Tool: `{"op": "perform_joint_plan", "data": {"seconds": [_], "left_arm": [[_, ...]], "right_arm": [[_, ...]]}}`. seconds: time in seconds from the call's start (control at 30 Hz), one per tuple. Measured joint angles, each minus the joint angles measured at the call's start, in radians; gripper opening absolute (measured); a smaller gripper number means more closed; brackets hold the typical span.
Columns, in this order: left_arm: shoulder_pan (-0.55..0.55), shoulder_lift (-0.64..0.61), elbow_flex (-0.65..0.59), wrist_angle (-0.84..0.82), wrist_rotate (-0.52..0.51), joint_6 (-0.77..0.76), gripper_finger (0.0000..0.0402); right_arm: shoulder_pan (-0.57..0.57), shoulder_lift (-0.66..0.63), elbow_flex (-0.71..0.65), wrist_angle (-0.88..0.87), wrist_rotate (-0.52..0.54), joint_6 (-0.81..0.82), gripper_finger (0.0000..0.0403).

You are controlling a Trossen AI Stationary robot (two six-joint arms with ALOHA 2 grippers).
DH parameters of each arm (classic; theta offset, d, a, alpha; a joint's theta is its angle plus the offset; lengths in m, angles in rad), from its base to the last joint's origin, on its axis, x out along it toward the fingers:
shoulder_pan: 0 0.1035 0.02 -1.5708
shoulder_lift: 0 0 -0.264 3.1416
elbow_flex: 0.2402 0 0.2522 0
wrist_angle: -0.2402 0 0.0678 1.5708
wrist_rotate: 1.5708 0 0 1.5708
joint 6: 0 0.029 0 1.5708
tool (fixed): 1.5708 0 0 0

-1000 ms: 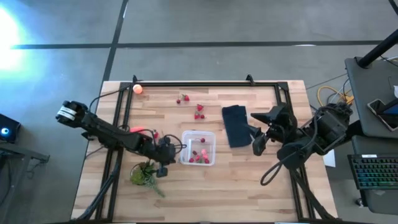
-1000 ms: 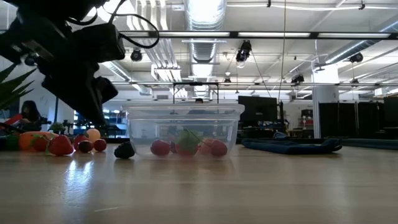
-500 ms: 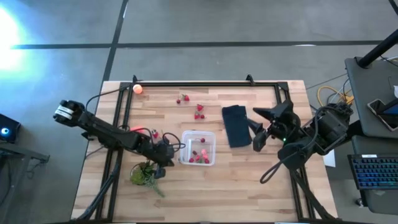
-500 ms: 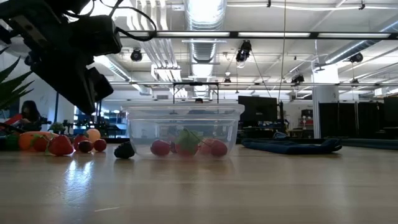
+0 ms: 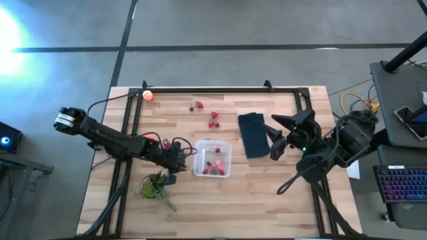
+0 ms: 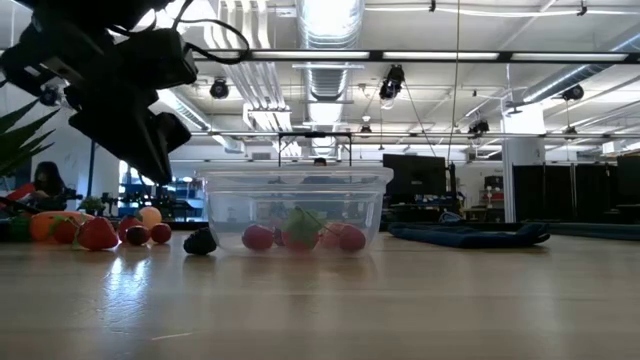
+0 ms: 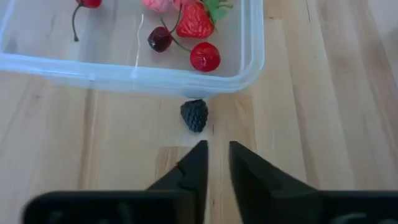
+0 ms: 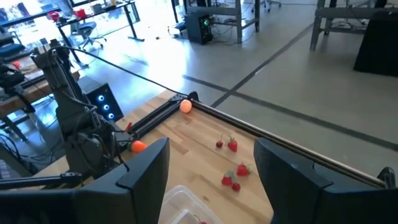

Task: Pick and placing Produce into tupperware
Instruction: Put the blackberry into the transparent bin

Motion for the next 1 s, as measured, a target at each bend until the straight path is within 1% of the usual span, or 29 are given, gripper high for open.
{"op": "perform_joint_plan", "data": {"seconds": [0.23, 0.33, 0.47, 0.63, 0.7, 0.77, 0.87, 1.0], "left_arm": [[-0.001, -0.019, -0.001, -0.023, -0.006, -0.004, 0.0169], [-0.001, -0.006, -0.003, -0.011, -0.006, -0.007, 0.0197], [-0.008, 0.024, -0.011, 0.047, -0.018, -0.023, 0.0199], [-0.024, 0.073, -0.011, 0.097, -0.131, -0.035, 0.0181], [-0.024, 0.097, -0.011, 0.118, -0.155, -0.052, 0.0175], [-0.026, 0.126, -0.011, 0.133, -0.16, -0.069, 0.0172], [-0.035, 0.171, -0.01, 0.206, -0.157, -0.078, 0.0171], [-0.048, 0.23, -0.007, 0.257, -0.157, -0.08, 0.0171]], "right_arm": [[0.0, 0.0, -0.039, 0.0, -0.001, 0.052, 0.0226], [0.0, 0.0, -0.046, 0.0, -0.005, 0.069, 0.0226], [0.0, 0.0, -0.051, 0.0, -0.01, 0.088, 0.0226], [0.0, 0.0, -0.051, 0.0, -0.012, 0.106, 0.0226], [0.0, 0.0, -0.051, 0.0, -0.021, 0.106, 0.0226], [0.0, 0.0, -0.051, 0.0, -0.04, 0.103, 0.0226], [0.0, 0.0, -0.051, 0.0, -0.06, 0.098, 0.0226], [0.001, 0.0, -0.051, 0.0, -0.061, 0.098, 0.0226]]}}
